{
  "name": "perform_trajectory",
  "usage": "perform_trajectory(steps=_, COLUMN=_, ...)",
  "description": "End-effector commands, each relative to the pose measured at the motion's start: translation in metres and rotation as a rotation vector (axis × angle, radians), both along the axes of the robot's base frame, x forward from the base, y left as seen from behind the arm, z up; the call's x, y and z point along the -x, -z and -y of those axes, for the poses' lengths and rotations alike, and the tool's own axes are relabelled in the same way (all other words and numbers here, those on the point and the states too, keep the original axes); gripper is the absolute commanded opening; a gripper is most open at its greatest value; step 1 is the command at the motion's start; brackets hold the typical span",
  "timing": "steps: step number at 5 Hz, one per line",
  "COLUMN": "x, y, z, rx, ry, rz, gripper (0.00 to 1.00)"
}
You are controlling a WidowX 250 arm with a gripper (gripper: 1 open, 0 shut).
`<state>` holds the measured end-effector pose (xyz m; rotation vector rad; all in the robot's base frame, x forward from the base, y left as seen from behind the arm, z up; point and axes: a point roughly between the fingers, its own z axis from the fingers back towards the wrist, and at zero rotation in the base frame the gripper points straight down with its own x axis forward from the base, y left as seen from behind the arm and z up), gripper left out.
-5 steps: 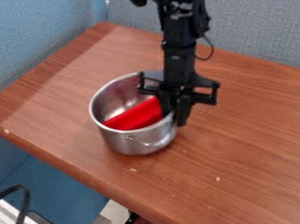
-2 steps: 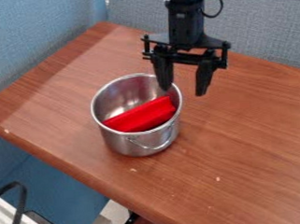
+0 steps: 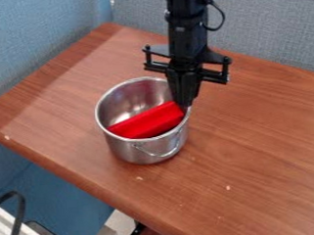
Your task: Put the red object in the metal pot
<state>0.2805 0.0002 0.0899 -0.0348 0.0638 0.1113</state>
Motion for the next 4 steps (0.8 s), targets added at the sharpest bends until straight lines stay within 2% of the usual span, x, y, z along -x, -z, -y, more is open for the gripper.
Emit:
perform_trajectory(steps=1, x=-0.010, y=-0.001, z=-0.005, rx=-0.008, ry=0.006, rz=0.046, gripper=0.00)
perform_trajectory(steps=2, x=-0.011, y=-0.013, z=-0.011, rx=0.000, ry=0.021, rz=0.062, gripper=0.00)
perform_trajectory(steps=3, x=-0.013, y=-0.013, z=-0.015, rx=-0.007, ry=0.045, rz=0.064, gripper=0.00)
perform_trajectory(steps=4, x=-0.016, y=-0.022, z=-0.019, rx=0.003, ry=0.067, rz=0.075, gripper=0.00)
